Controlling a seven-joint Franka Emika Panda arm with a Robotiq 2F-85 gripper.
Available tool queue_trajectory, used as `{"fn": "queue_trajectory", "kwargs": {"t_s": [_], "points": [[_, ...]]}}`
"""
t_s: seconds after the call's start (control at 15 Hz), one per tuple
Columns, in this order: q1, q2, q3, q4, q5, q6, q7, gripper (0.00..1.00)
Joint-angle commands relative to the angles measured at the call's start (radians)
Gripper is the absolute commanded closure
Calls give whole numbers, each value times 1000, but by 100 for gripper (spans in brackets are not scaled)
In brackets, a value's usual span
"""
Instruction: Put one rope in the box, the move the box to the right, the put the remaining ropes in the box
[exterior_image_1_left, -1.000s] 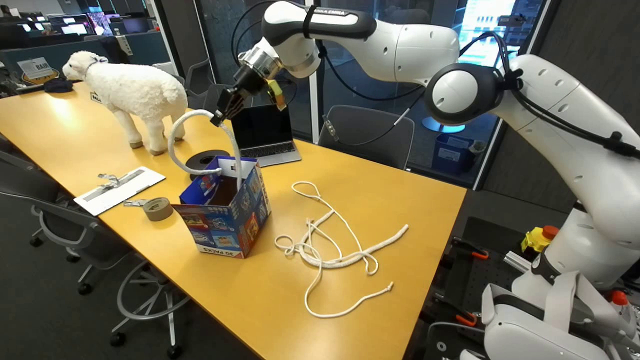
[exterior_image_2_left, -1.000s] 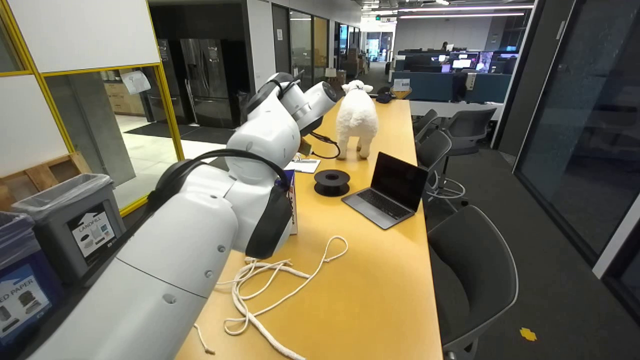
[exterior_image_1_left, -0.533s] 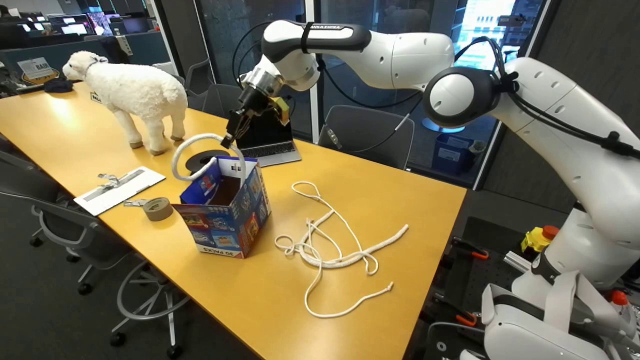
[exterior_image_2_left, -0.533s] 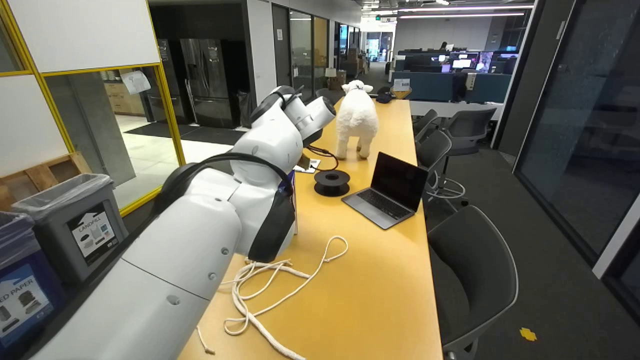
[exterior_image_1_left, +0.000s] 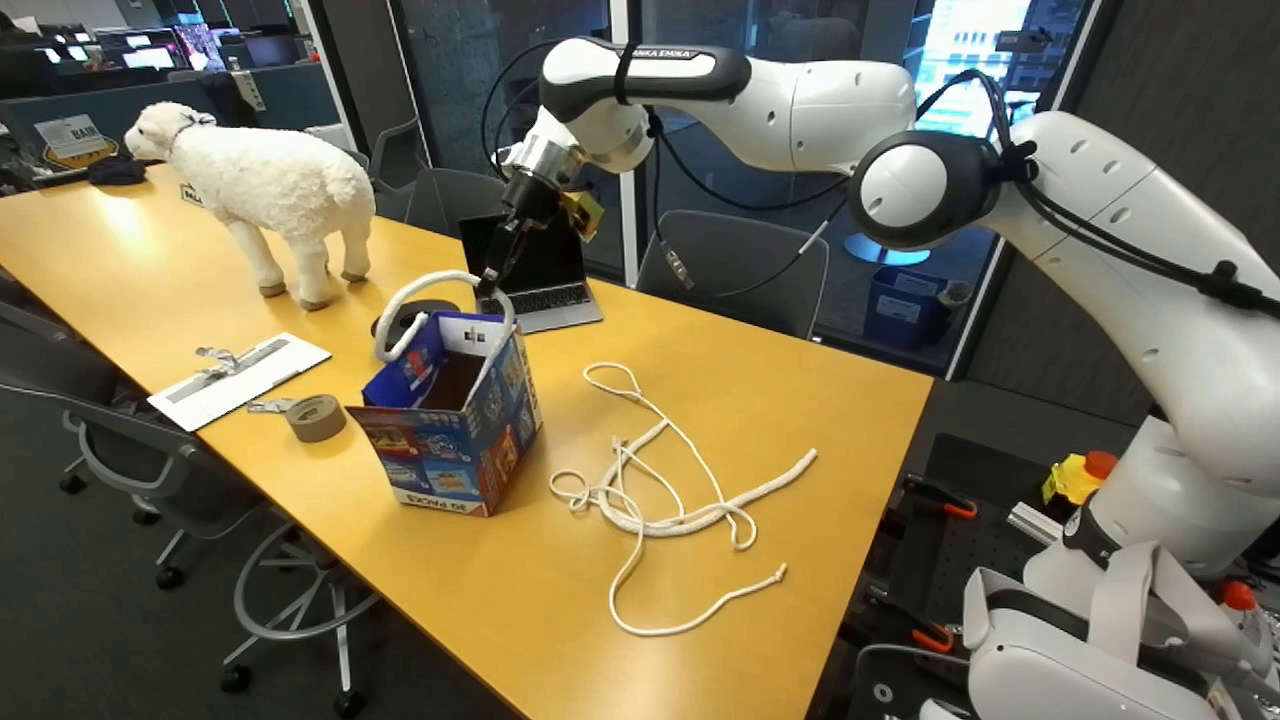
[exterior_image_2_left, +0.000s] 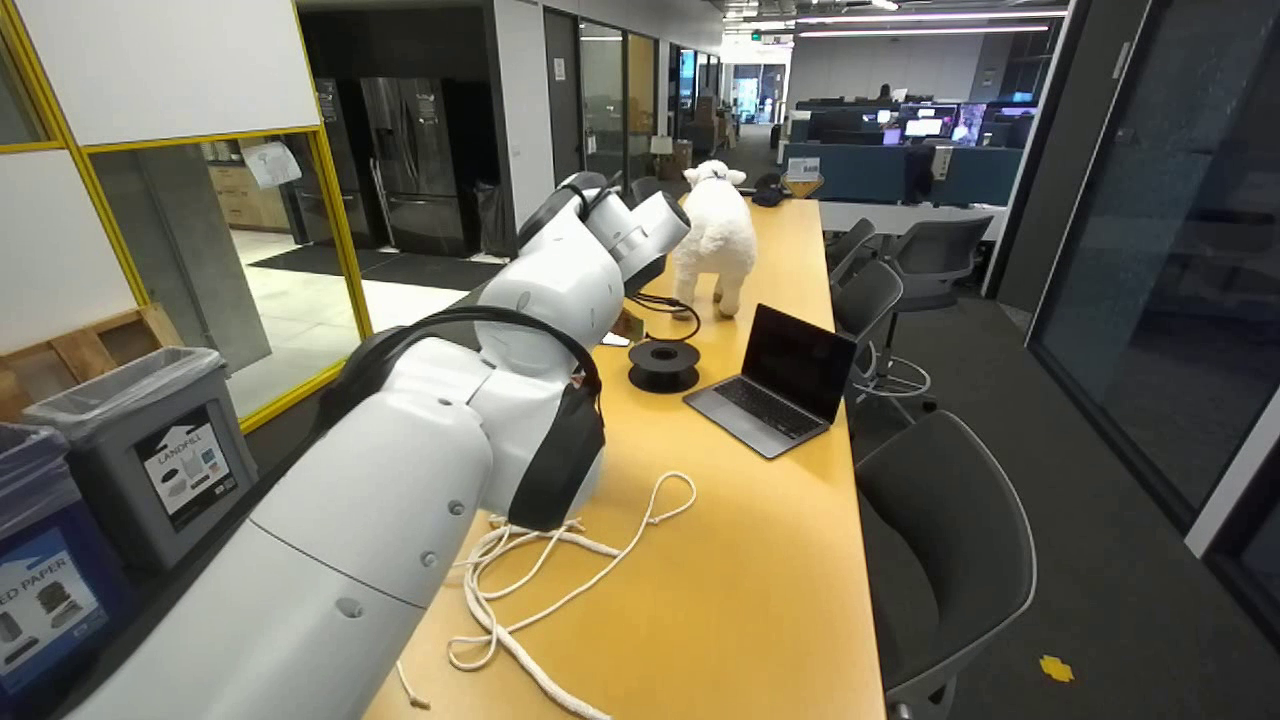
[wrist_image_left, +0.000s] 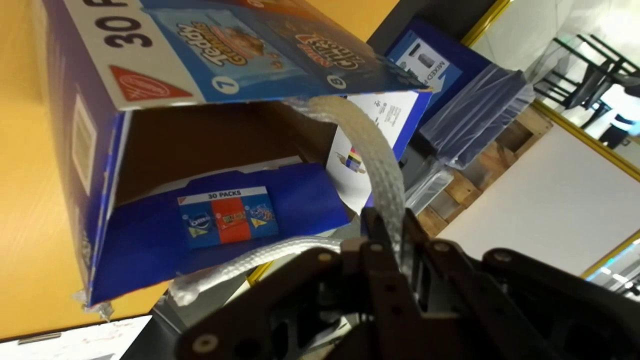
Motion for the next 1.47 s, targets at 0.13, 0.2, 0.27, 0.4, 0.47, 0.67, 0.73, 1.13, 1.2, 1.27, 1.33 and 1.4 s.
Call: {"fn": "queue_trajectory", "kwargs": {"t_s": [0.13, 0.2, 0.27, 0.4, 0.47, 0.67, 0.73, 1.13, 1.2, 1.27, 1.33, 1.4], "points": [[-24, 1, -2, 47, -36, -124, -62, 91], [-23, 3, -3, 50, -43, -135, -71, 91], [-23, 6, -2, 55, -50, -146, -80, 91], [-17, 9, -4, 62, -64, -176, -89, 91], [-14, 8, -7, 64, -76, -195, -93, 91], [1, 13, -7, 70, -99, -198, -88, 91], [5, 19, -2, 74, -98, -182, -90, 91], [23, 29, 40, 93, -42, -1, -107, 91], [24, 29, 49, 95, -36, 15, -122, 91], [24, 34, 61, 97, -26, 27, -144, 91], [24, 37, 71, 98, -19, 31, -163, 91], [22, 41, 81, 96, -10, 32, -185, 91]]}}
